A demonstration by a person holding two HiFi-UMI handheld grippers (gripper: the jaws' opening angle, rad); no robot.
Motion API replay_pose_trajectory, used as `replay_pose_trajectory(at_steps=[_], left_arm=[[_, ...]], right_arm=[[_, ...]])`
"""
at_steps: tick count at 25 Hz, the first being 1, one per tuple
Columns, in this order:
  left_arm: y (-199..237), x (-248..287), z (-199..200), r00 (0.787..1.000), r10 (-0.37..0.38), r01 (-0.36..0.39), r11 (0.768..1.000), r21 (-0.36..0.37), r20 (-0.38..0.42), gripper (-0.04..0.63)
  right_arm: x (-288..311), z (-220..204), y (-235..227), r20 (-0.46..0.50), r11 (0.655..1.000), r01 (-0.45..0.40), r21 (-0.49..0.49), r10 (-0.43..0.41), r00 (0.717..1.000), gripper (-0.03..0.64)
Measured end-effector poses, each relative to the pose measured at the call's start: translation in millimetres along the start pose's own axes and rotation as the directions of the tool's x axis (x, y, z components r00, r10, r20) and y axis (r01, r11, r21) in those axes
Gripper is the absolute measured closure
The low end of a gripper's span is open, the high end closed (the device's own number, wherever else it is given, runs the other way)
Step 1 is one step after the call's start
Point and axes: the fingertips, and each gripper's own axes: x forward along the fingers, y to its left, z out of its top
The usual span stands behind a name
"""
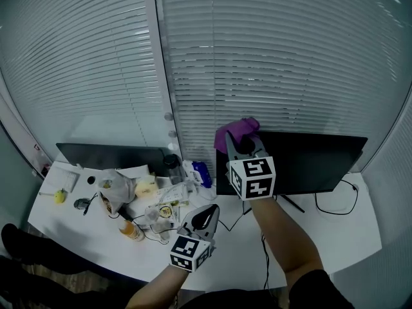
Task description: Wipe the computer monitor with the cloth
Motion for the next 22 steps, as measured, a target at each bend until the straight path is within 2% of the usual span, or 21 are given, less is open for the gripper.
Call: replay_pose_trajectory(at_steps=[3, 9, 22], left_arm=[[0.3, -1.0, -1.2, 1.000, 0.004, -0.004, 1.000, 0.001, -0.007, 0.591], [-6.1, 4.9, -2.4, 1.000, 0.000, 0.000, 1.000, 0.006, -0.011, 0.592], [-61.0, 52.1, -3.4, 0.999, -0.045, 0.045, 0.999, 0.013, -0.022, 0.591]], right_arm=[[2.7, -5.9, -1.9, -0.025, 0.999, 0.012, -0.032, -0.013, 1.000, 0.555], [-1.9, -13.6, -23.4, -0.048, 0.998, 0.045, -0.032, -0.047, 0.998, 0.555], [-39.6, -24.5, -110.3, -0.067, 0.993, 0.117, -0.036, -0.119, 0.991, 0.555]])
